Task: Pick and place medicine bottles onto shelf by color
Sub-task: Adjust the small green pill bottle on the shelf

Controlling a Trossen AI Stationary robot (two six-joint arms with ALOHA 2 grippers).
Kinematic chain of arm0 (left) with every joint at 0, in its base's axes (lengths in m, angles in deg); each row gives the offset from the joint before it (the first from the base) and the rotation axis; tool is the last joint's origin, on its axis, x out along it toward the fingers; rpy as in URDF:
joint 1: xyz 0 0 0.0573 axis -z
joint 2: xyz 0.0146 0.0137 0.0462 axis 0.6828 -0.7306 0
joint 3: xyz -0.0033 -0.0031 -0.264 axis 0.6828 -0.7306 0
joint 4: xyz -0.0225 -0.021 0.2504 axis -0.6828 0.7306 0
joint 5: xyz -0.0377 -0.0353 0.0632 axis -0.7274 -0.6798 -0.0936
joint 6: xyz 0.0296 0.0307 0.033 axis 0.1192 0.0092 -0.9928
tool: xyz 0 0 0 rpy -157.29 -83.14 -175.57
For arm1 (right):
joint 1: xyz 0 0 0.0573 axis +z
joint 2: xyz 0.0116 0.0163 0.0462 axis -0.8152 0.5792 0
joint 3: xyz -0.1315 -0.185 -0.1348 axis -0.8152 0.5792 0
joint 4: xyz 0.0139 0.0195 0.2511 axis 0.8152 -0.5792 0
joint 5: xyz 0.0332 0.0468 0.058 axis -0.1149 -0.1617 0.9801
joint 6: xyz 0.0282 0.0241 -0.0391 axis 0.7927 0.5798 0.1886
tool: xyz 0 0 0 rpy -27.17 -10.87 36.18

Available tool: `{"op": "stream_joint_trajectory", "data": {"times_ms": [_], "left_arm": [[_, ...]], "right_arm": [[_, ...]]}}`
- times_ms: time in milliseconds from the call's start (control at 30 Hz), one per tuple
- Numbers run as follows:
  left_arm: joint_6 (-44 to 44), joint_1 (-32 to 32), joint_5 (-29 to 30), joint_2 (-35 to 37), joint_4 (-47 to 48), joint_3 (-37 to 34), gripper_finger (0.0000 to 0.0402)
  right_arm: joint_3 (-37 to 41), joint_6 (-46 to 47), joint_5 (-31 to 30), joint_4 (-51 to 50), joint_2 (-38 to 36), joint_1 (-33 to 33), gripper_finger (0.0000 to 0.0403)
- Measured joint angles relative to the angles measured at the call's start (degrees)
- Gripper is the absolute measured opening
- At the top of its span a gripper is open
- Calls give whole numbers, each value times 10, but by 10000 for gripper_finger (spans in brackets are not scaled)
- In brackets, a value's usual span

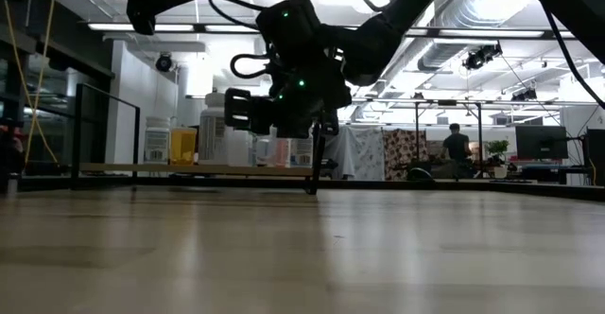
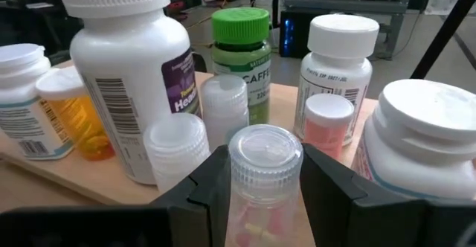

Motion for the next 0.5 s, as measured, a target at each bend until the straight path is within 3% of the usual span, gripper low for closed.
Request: {"op": "stream_joint_trajectory", "data": {"times_ms": [500], "left_arm": [[0,0,0,0,0,0,204]], "right_arm": [[0,2,12,-27,-1,-14,119]]}}
